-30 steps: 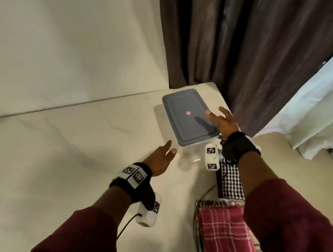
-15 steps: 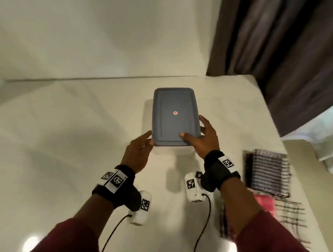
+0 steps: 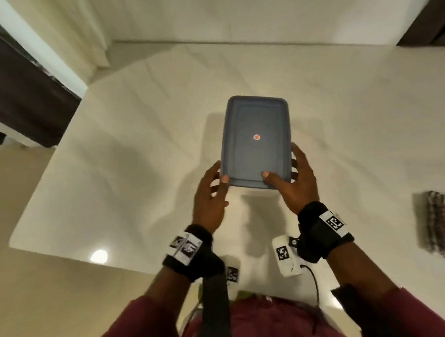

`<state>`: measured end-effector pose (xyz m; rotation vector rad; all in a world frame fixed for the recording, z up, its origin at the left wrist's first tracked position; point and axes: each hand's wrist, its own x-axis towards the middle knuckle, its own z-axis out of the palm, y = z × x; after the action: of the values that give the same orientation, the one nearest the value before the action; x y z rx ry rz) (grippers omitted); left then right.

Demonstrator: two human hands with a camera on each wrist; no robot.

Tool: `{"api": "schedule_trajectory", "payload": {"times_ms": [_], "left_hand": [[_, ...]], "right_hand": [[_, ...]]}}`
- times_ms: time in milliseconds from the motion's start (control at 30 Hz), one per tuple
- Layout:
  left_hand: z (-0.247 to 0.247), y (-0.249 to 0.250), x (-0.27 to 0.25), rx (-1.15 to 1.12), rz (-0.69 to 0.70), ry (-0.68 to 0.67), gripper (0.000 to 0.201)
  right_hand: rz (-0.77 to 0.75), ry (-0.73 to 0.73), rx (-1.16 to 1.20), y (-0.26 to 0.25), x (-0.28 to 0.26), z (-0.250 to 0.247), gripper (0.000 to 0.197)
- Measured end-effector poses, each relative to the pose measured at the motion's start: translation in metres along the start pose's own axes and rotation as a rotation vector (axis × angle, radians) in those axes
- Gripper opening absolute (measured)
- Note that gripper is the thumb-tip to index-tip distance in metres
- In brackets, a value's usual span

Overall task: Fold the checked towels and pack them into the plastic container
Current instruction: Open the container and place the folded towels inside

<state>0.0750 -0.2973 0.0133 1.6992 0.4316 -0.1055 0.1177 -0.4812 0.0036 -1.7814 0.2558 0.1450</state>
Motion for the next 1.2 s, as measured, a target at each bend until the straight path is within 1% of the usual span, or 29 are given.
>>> {"api": "schedule_trajectory", "payload": {"times_ms": [67, 133, 233, 267, 300, 367, 400, 433, 467, 500, 533, 633, 733, 867, 1000, 1133, 1200], "left_hand": [[-0.018, -0.02, -0.005, -0.029, -0.014, -0.037, 0.045], [-0.034, -0.034, -0.01, -0.033, -0.029, -0.069, 0.045], [-0.057, -0.04, -0.009, -0.011, -0.008, -0.166, 0.045], [-0.061, -0.042, -0.008, -0.006, -0.004, -0.191, 0.045], [-0.063, -0.043, -0.006, 0.003, 0.005, -0.21, 0.043], [-0.065, -0.041, -0.003, 0.025, 0.021, -0.23, 0.039], [-0.066, -0.039, -0.001, 0.031, 0.024, -0.237, 0.037], [-0.065, -0.038, 0.001, 0.03, 0.023, -0.246, 0.034], [-0.065, -0.035, 0.002, 0.024, 0.021, -0.259, 0.032], [-0.063, -0.033, 0.003, 0.017, 0.013, -0.275, 0.031], [-0.06, -0.03, 0.004, 0.012, -0.001, -0.291, 0.032], [-0.047, -0.023, 0.008, -0.003, -0.066, -0.344, 0.042], [-0.024, -0.013, 0.01, 0.012, -0.09, -0.405, 0.049], [0.007, -0.001, 0.009, -0.016, -0.116, -0.475, 0.049], [0.023, 0.009, 0.009, -0.001, -0.118, -0.498, 0.056], [0.029, 0.011, 0.012, -0.005, -0.128, -0.487, 0.057], [0.031, 0.013, 0.014, 0.013, -0.145, -0.479, 0.057]], "right_hand": [[0.017, 0.041, -0.027, 0.007, -0.02, 0.023, 0.09], [0.026, 0.045, -0.082, 0.009, -0.035, 0.034, 0.091], [0.05, 0.084, -0.181, 0.006, -0.047, 0.045, 0.091], [0.028, 0.111, -0.239, 0.005, -0.048, 0.047, 0.091], [-0.031, 0.151, -0.333, 0.003, -0.049, 0.05, 0.089], [-0.225, 0.195, -0.555, -0.004, -0.052, 0.059, 0.082], [-0.327, 0.172, -0.643, -0.007, -0.053, 0.066, 0.08], [-0.398, 0.113, -0.7, -0.01, -0.055, 0.073, 0.078], [-0.425, 0.034, -0.734, -0.013, -0.057, 0.081, 0.079], [-0.415, -0.036, -0.778, -0.014, -0.058, 0.086, 0.082], [-0.398, -0.075, -0.845, -0.012, -0.056, 0.088, 0.086], [-0.371, -0.099, -1.03, -0.006, -0.046, 0.077, 0.1], [-0.358, -0.094, -1.125, 0.001, -0.039, 0.056, 0.102], [-0.328, -0.062, -1.124, 0.003, -0.031, 0.035, 0.1], [-0.313, -0.083, -1.123, 0.006, -0.025, 0.017, 0.098], [-0.31, -0.094, -1.117, 0.003, -0.022, 0.011, 0.085], [-0.324, -0.065, -1.078, -0.004, -0.022, 0.008, 0.078]]}}
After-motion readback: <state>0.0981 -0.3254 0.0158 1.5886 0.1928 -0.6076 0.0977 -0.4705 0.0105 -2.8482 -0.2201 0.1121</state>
